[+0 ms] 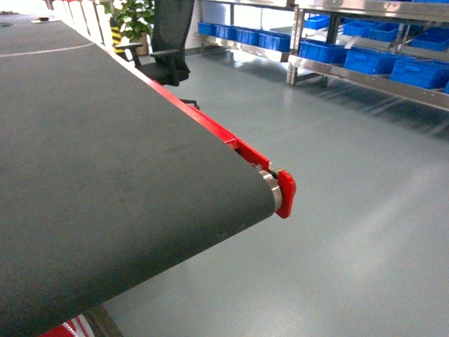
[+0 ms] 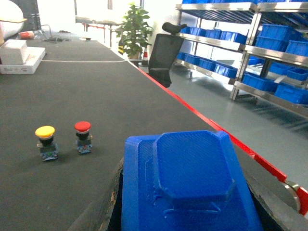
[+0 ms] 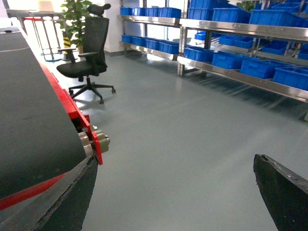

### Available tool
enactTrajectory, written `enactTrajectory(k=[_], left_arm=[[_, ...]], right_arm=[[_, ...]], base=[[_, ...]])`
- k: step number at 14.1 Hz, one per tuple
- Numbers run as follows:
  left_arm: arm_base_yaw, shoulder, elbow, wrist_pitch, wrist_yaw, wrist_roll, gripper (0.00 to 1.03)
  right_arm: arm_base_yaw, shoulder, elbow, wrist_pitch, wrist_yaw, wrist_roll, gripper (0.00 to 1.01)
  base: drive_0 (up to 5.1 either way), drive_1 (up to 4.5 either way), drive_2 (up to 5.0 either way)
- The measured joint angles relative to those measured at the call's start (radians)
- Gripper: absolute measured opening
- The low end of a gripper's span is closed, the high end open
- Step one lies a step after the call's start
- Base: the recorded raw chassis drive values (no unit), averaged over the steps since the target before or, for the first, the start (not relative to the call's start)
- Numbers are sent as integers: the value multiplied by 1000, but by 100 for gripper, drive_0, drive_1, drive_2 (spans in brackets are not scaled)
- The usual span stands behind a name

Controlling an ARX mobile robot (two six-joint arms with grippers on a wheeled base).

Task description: Pick blue part to blue bin on bottom shelf

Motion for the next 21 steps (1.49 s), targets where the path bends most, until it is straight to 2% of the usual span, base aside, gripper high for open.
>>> enactTrajectory(k=[21], left_arm=[[-1, 0, 0, 0, 2, 0, 44]], right_arm=[[0, 0, 0, 0, 2, 0, 98]], base=[[-164, -164, -164]])
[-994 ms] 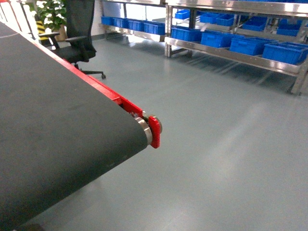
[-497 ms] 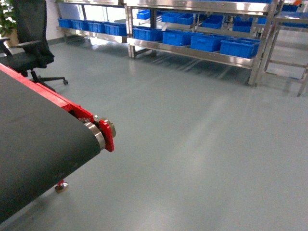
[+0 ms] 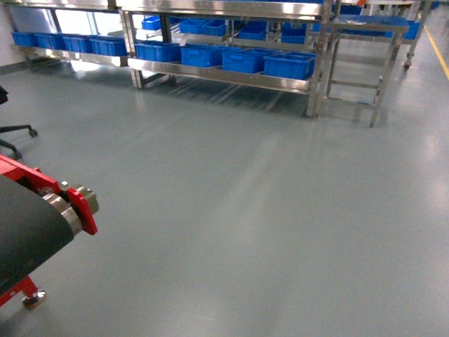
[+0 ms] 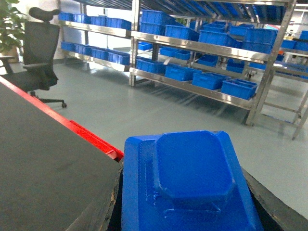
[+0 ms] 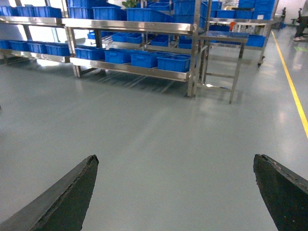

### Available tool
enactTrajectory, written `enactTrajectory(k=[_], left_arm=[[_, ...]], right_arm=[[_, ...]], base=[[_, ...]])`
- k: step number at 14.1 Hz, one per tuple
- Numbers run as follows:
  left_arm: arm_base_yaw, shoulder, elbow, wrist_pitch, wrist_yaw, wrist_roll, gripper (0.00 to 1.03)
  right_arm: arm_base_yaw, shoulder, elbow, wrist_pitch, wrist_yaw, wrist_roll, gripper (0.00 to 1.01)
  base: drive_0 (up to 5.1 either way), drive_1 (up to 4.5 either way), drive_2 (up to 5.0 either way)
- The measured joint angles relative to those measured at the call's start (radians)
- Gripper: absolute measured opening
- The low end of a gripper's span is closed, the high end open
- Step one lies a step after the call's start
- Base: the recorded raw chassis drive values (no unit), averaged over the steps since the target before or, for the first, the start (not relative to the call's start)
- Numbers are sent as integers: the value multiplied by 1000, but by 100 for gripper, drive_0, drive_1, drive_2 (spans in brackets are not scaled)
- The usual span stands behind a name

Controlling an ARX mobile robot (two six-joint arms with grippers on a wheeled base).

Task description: Pick blue part to blue bin on bottom shelf

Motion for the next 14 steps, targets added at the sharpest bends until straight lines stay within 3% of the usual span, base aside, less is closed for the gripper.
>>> enactTrajectory(k=[14], left_arm=[[0, 0, 0, 0, 1, 0, 44]], right_arm=[[0, 0, 0, 0, 0, 0, 98]], base=[[-162, -162, -162]])
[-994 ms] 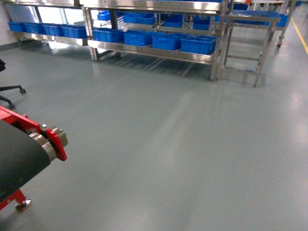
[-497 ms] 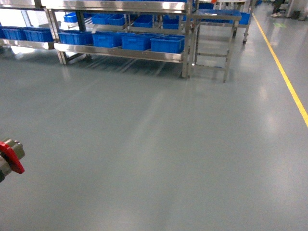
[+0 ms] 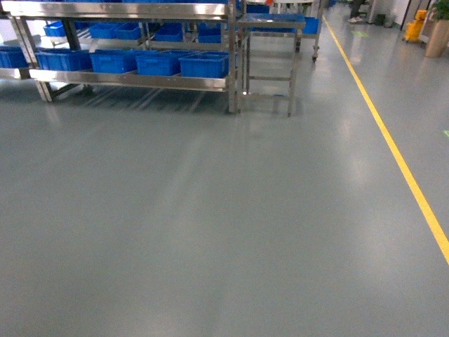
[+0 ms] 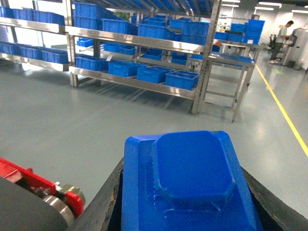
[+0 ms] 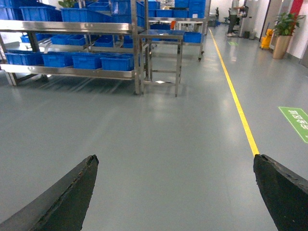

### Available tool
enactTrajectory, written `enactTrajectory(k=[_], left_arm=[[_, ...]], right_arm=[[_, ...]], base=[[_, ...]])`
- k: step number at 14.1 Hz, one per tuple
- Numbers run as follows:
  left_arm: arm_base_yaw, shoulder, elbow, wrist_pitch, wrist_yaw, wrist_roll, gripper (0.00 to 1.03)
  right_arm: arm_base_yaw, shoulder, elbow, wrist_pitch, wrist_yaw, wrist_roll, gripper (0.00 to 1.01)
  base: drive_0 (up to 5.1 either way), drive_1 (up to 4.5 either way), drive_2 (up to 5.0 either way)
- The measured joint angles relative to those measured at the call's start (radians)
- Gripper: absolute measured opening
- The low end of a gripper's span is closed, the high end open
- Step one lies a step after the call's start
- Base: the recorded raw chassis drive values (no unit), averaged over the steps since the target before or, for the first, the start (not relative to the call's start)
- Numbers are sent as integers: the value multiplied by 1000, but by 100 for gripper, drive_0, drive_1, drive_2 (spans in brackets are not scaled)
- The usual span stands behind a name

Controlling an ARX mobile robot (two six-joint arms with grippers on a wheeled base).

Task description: Pick blue part to blue bin on bottom shelf

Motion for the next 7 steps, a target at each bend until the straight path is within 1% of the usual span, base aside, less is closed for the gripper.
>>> enactTrajectory(k=[5, 7], left_arm=[[0, 0, 0, 0, 0, 0, 44], [-1, 3, 0, -1, 2, 0, 44]], right_arm=[[0, 0, 0, 1, 0, 0, 98], [0, 0, 0, 0, 0, 0, 98]], base=[[-158, -158, -158], [-46, -46, -46]])
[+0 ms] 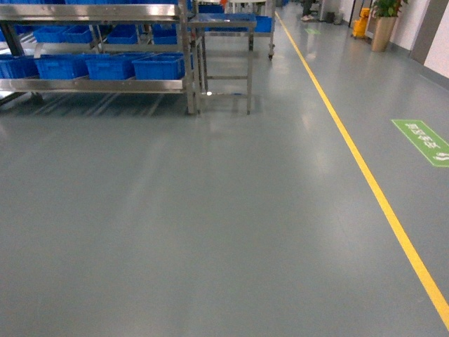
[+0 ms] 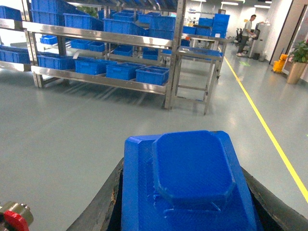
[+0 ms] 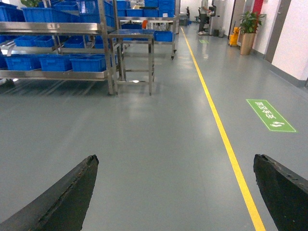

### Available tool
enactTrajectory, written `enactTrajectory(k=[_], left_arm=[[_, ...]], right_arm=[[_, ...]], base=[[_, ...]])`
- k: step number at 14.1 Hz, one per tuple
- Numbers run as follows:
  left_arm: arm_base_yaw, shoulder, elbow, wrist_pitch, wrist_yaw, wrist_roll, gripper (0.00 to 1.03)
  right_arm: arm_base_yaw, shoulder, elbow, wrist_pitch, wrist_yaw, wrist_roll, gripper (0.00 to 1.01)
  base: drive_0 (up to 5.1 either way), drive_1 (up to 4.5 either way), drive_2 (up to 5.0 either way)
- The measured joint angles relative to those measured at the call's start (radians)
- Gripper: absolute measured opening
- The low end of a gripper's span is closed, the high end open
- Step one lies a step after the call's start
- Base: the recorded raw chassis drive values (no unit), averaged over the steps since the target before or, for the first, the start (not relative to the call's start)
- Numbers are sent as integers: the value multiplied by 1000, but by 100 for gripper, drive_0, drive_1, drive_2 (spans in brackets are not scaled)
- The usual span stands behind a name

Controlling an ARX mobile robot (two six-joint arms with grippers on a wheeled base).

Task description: Pick blue part to blue bin on bottom shelf

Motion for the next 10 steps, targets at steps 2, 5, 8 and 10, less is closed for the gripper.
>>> enactTrajectory(k=[2, 5, 8, 10], left_arm=[[0, -5, 0, 5, -3, 0, 44], [0, -2, 0, -1, -2, 0, 44], [0, -1, 0, 3, -1, 0, 43], [0, -1, 0, 2, -2, 0, 43]], right_arm=[[0, 0, 0, 6, 0, 0, 98], [0, 0, 0, 0, 0, 0, 98], [0, 0, 0, 1, -1, 0, 98], [0, 0, 0, 0, 0, 0, 98]], base=[[-13, 393, -419], [-7, 395, -408], [-14, 387, -416], [-6, 396, -407]])
